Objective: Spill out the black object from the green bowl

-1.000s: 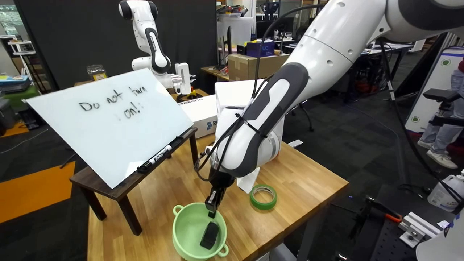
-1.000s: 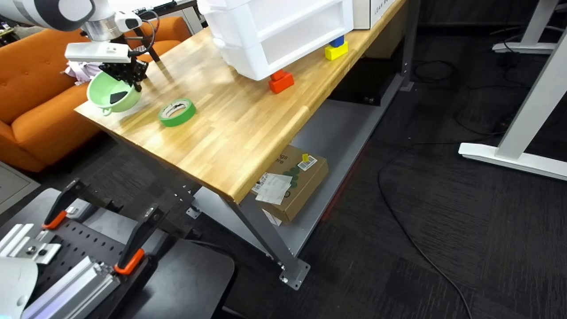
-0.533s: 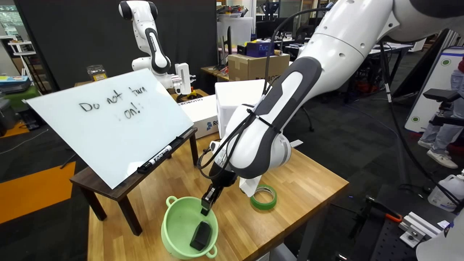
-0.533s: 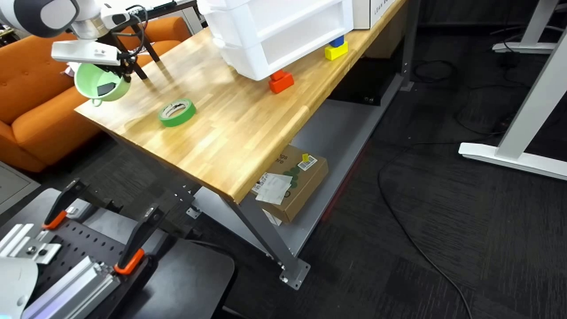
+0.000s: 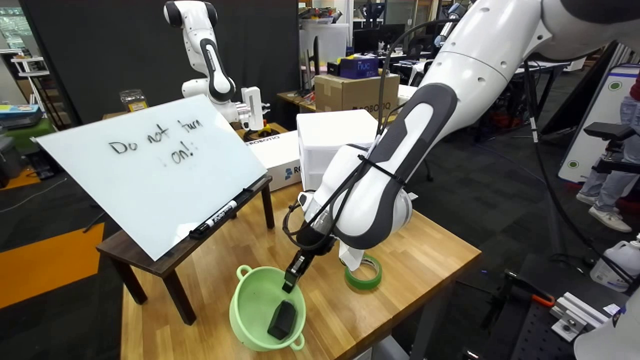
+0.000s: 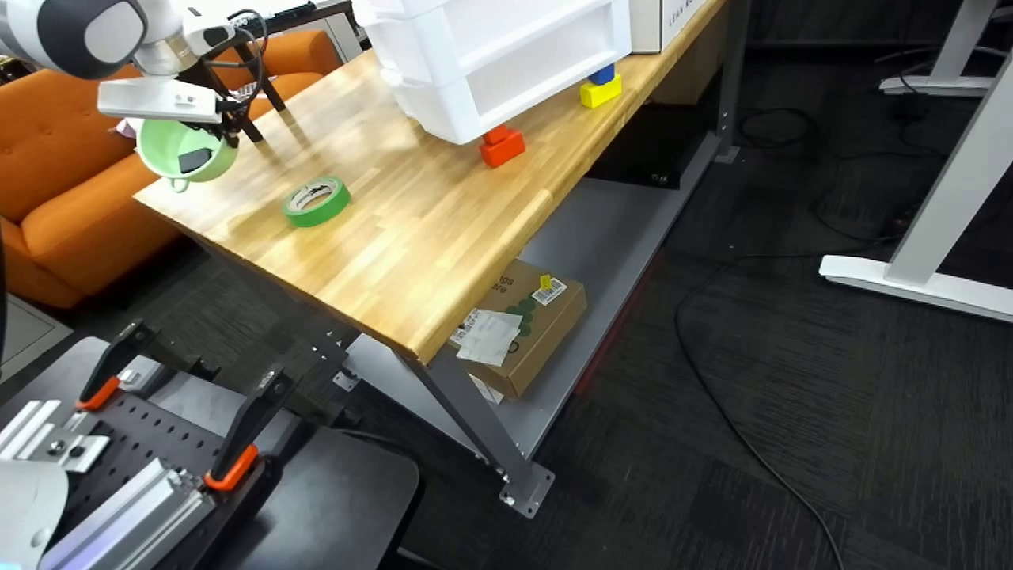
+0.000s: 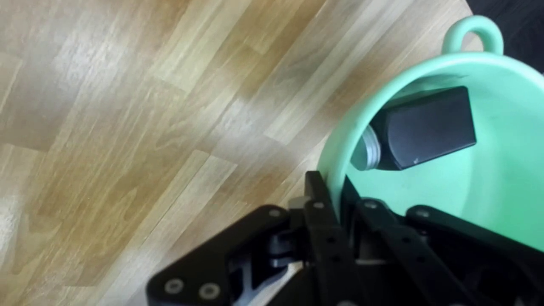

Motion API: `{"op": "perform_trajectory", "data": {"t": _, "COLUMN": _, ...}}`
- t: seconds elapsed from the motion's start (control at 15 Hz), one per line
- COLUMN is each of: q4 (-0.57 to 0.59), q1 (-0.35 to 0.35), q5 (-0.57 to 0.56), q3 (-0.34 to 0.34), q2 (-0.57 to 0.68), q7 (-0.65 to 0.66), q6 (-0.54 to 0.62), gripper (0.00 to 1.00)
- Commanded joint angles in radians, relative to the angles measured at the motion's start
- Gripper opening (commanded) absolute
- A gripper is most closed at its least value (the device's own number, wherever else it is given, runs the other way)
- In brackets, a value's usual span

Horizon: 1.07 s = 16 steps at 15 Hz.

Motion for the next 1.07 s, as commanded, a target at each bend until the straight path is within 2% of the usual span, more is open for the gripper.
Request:
{"op": "perform_trajectory", "data": {"t": 0.0, "q4": -0.012, "q1": -0.060, "q5": -0.077, "q3": 0.053, "q2": 0.028, "q7": 0.035, "q6": 0.070, "gripper": 0.02}}
{"op": "perform_trajectory", "data": {"t": 0.4, "q4": -0.007, "q1": -0.075, "q5": -0.170, "q3": 0.052, "q2": 0.048, "q7": 0.083, "q6": 0.076, "gripper": 0.02}}
{"op": "perform_trajectory", "data": {"t": 0.47, "q4": 0.002, "q1": -0.042, "q5": -0.174, "q3": 0.022, "q2": 0.034, "q7": 0.097, "q6": 0.056, "gripper": 0.02}}
{"op": "perform_trajectory", "data": {"t": 0.53, "q4": 0.003, "q1": -0.042, "q5": -0.181, "q3": 0.021, "q2": 0.038, "q7": 0.098, "q6": 0.055, "gripper": 0.09}}
{"op": "perform_trajectory", "data": {"t": 1.0, "q4": 0.004, "q1": -0.040, "q5": -0.185, "q3": 0.021, "q2": 0.043, "q7": 0.101, "q6": 0.055, "gripper": 0.09}}
